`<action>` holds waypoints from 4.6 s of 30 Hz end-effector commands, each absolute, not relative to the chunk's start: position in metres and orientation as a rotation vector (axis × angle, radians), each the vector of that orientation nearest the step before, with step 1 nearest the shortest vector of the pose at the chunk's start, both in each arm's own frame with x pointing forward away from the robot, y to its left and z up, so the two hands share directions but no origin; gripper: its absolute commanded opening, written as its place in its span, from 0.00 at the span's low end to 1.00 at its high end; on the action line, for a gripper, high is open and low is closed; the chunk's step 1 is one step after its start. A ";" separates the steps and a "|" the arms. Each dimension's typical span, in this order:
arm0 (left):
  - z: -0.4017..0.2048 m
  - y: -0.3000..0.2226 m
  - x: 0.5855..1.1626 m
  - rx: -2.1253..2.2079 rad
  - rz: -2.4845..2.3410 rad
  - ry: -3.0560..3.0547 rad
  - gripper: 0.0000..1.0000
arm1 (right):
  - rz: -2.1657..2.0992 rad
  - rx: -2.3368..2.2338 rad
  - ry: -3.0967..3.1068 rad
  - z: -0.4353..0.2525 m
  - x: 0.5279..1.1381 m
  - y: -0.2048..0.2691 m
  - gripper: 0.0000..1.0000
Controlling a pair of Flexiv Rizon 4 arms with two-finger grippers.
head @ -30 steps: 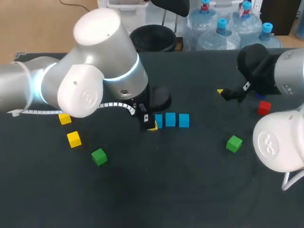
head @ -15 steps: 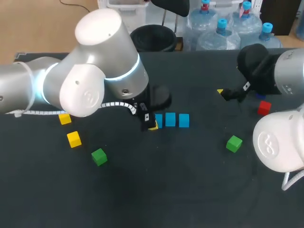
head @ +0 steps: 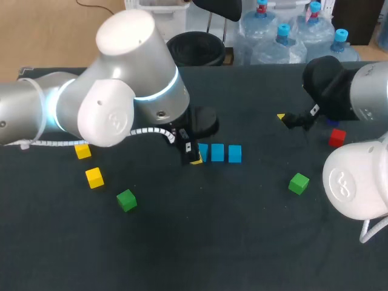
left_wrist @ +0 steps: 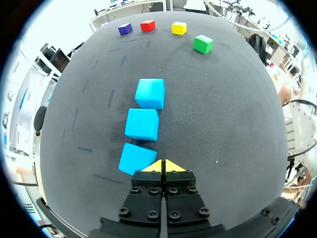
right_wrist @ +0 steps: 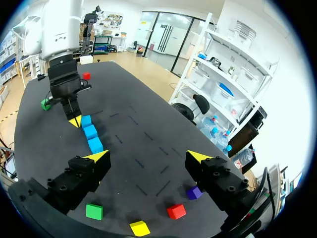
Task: Place the blue cubes, place green cubes on the blue cubes, place the yellow cubes on the green cubes, then place the red cubes on the yellow cubes, and place purple cube on the red cubes.
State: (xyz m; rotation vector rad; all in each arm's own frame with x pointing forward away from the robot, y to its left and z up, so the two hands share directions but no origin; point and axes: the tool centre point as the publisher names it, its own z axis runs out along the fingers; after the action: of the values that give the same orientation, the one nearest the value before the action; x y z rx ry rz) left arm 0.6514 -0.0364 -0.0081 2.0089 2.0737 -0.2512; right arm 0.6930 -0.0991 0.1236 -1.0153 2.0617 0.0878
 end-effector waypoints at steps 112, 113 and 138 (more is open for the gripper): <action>-0.003 -0.028 0.686 2.086 -0.278 2.090 0.41 | 0.089 -1.017 2.063 0.125 0.693 -0.100 1.00; -0.002 -0.028 0.685 2.086 -0.279 2.091 0.41 | 0.089 -1.017 2.063 0.125 0.693 -0.100 1.00; 0.001 -0.027 0.676 2.040 -0.291 2.252 0.14 | 0.089 -1.017 2.063 0.125 0.693 -0.100 1.00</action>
State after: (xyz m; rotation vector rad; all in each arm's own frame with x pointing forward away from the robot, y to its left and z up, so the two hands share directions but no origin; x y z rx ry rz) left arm 0.6723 -0.0241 0.0008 2.0348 2.2437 -0.2952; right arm 0.6930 -0.0991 0.1236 -1.0152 2.0617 0.0878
